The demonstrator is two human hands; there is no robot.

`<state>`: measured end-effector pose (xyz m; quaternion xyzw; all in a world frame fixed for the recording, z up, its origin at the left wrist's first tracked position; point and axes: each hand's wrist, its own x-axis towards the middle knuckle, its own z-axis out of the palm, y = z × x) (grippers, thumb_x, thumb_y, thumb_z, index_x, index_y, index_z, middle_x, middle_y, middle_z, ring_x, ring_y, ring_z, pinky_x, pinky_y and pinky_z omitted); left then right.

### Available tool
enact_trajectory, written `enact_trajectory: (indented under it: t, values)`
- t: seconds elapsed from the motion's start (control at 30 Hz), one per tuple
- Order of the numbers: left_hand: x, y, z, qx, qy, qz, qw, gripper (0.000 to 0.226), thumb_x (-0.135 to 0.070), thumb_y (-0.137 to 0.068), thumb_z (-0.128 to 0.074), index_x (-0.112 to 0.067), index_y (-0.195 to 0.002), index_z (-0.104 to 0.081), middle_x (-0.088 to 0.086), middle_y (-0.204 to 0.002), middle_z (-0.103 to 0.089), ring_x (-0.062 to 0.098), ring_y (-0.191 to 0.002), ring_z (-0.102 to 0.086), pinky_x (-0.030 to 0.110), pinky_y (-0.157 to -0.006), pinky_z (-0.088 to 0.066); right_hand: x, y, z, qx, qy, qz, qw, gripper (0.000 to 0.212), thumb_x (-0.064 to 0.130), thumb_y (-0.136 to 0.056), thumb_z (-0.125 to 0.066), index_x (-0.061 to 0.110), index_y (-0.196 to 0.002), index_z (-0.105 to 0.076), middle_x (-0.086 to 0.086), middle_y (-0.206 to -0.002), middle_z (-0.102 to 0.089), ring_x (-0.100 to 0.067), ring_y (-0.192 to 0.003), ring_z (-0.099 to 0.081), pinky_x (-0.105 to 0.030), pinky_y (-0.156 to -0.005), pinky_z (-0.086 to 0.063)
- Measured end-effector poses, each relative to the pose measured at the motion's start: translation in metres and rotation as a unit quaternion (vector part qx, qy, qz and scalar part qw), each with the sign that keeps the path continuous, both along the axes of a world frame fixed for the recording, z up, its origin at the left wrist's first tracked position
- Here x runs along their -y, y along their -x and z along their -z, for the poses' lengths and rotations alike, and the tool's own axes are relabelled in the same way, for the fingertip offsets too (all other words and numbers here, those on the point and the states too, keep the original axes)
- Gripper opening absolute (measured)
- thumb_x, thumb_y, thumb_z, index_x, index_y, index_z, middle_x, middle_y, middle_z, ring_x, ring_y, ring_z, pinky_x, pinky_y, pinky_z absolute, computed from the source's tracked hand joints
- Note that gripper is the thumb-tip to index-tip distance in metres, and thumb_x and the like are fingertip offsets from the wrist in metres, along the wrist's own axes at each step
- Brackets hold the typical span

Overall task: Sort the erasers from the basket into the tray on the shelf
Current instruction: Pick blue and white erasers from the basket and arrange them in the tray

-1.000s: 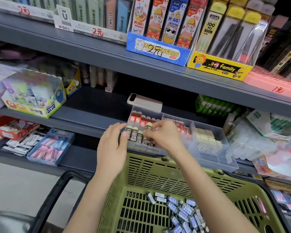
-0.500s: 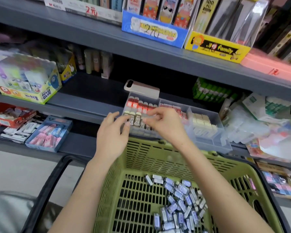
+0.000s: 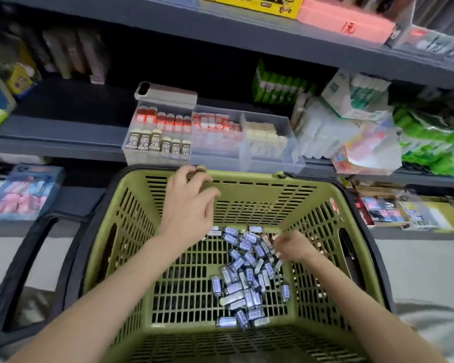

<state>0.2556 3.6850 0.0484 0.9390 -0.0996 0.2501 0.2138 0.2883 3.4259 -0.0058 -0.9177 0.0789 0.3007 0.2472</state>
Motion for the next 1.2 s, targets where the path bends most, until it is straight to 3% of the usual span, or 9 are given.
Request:
enact_trajectory:
  t: [0.13,0.27,0.43,0.6,0.87,0.93,1.0,1.1,1.2]
  values:
    - [0.02,0.005,0.027,-0.012,-0.022,-0.01,1.0,0.01,-0.004,-0.068,-0.067,-0.01,-0.076,-0.068,0.018,-0.11,-0.063,0.043,-0.112,-0.05,0.05,-0.097,-0.038,0.012,0.01,0.038,0.075,0.075,0.004,0.994,0.026,0.019,-0.089,-0.062,0.008,-0.113,-0.063,-0.007,-0.098,-0.07,-0.019,-0.085,-0.067,-0.032,-0.082,-0.055]
    - [0.053,0.018,0.081,-0.097,-0.183,0.144,0.968,0.028,-0.026,-0.07,-0.077,-0.02,-0.097,-0.072,0.011,-0.12,-0.064,0.03,-0.114,-0.058,0.046,-0.111,-0.029,0.013,0.013,0.056,0.091,0.058,-0.02,0.994,0.042,0.028,-0.085,-0.068,0.017,-0.123,-0.056,-0.001,-0.104,-0.07,-0.014,-0.082,-0.066,-0.03,-0.075,-0.056]
    - [0.088,0.012,0.137,-0.287,-0.278,0.268,0.877,0.063,-0.055,-0.098,-0.027,-0.024,-0.151,-0.018,-0.003,-0.159,0.0,0.021,-0.145,0.012,0.043,-0.114,0.016,0.014,0.01,0.076,0.122,0.053,-0.059,0.989,0.047,0.025,-0.083,-0.069,0.019,-0.124,-0.046,0.0,-0.111,-0.066,-0.019,-0.096,-0.065,-0.03,-0.075,-0.051]
    - [0.074,0.003,0.158,-0.303,-0.293,0.246,0.873,0.06,-0.055,-0.099,-0.014,-0.028,-0.153,-0.007,-0.008,-0.157,0.015,0.019,-0.138,0.03,0.046,-0.116,0.009,0.017,0.004,0.082,0.114,0.004,-0.043,0.992,0.055,0.026,-0.081,-0.071,0.023,-0.128,-0.044,0.003,-0.098,-0.062,-0.019,-0.092,-0.064,-0.024,-0.065,-0.041]
    - [0.012,0.027,0.159,-0.364,-0.275,0.169,0.874,0.052,-0.049,-0.1,-0.011,-0.035,-0.15,-0.003,-0.006,-0.158,0.01,0.017,-0.143,0.016,0.04,-0.113,0.015,0.0,0.016,0.072,0.038,-0.1,-0.017,0.994,0.063,0.019,-0.078,-0.07,0.02,-0.133,-0.04,0.009,-0.078,-0.054,-0.009,-0.063,-0.054,-0.023,-0.055,-0.044]
    - [0.016,0.03,0.145,-0.409,-0.189,0.138,0.882,0.066,-0.06,-0.092,-0.004,-0.031,-0.151,-0.008,-0.006,-0.158,0.001,0.016,-0.147,0.004,0.037,-0.115,0.01,-0.014,0.024,0.066,0.008,-0.19,0.031,0.981,0.061,0.009,-0.078,-0.071,0.015,-0.131,-0.042,-0.005,-0.09,-0.058,-0.013,-0.067,-0.055,-0.031,-0.06,-0.049]
    - [0.032,0.03,0.124,-0.484,0.052,0.074,0.871,0.076,-0.067,-0.087,-0.016,-0.025,-0.151,-0.019,-0.001,-0.151,-0.033,0.018,-0.141,-0.027,0.036,-0.117,-0.014,-0.033,0.032,0.056,-0.014,-0.278,0.072,0.958,0.055,0.004,-0.078,-0.071,0.008,-0.126,-0.045,-0.013,-0.099,-0.057,-0.013,-0.067,-0.056,-0.026,-0.058,-0.05]
    - [0.058,0.03,0.102,-0.524,0.466,-0.007,0.713,0.066,-0.048,-0.088,-0.05,-0.017,-0.144,-0.034,0.008,-0.129,-0.055,0.028,-0.123,-0.052,0.043,-0.103,-0.042,-0.06,0.043,0.044,-0.044,-0.387,0.065,0.919,0.038,-0.001,-0.076,-0.071,0.007,-0.109,-0.054,-0.013,-0.099,-0.06,-0.012,-0.067,-0.062,-0.021,-0.06,-0.052]
    - [0.067,0.028,0.097,-0.466,0.653,-0.112,0.586,0.031,-0.02,-0.093,-0.056,-0.017,-0.122,-0.044,0.016,-0.108,-0.066,0.026,-0.088,-0.068,0.035,-0.071,-0.056,-0.068,0.04,0.041,-0.091,-0.449,0.076,0.886,0.03,-0.004,-0.078,-0.067,0.003,-0.106,-0.059,-0.009,-0.095,-0.066,-0.017,-0.076,-0.067,-0.026,-0.07,-0.056]
